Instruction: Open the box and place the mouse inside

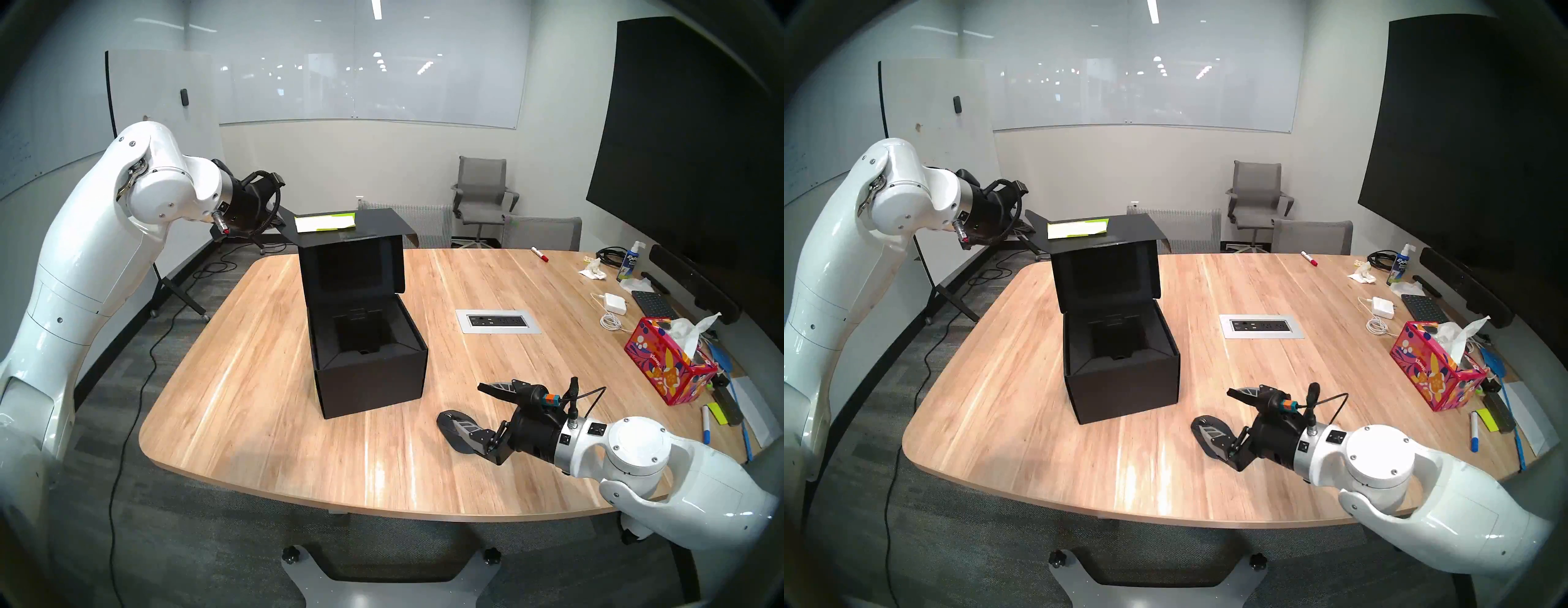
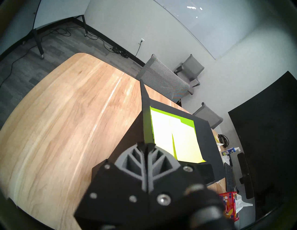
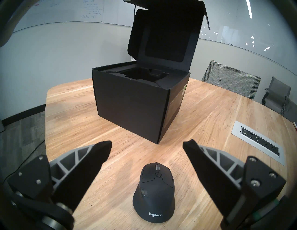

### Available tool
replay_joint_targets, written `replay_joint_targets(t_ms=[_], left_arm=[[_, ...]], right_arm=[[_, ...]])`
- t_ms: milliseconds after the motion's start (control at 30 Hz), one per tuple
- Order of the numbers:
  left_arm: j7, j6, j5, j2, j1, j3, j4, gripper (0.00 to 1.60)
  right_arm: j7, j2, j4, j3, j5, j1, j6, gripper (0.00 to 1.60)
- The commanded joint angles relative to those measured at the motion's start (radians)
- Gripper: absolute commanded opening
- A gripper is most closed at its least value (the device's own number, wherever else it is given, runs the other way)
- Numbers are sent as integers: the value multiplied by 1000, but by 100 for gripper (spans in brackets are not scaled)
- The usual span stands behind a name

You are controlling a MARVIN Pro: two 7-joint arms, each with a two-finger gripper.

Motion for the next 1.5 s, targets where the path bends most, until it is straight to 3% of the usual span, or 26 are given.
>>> replay_joint_targets(t_ms=[0,333,400,533,1033,1200,1267,1433,1467], left_arm=[[32,-22,38,-42,-66,17,6,0],[60,-27,47,-69,-91,44,34,0],[61,-24,45,-71,-94,45,38,43],[63,-18,42,-74,-97,45,47,75],[53,3,30,-77,-98,39,80,77],[32,15,7,-45,-76,13,57,80],[16,24,-7,-24,-60,-5,40,108],[3,34,-22,2,-41,-26,22,147],[3,34,-22,2,-41,-26,22,147]], right_arm=[[1,-2,-15,4,-3,6,-9,160],[1,-2,-15,4,-3,6,-9,160],[1,-2,-15,4,-3,6,-9,160],[1,-2,-15,4,-3,6,-9,160],[1,-2,-15,4,-3,6,-9,160],[1,-2,-15,4,-3,6,-9,160],[1,-2,-15,4,-2,6,-8,160],[1,-2,-15,4,-3,6,-9,160],[1,-2,-15,4,-3,6,-9,160]])
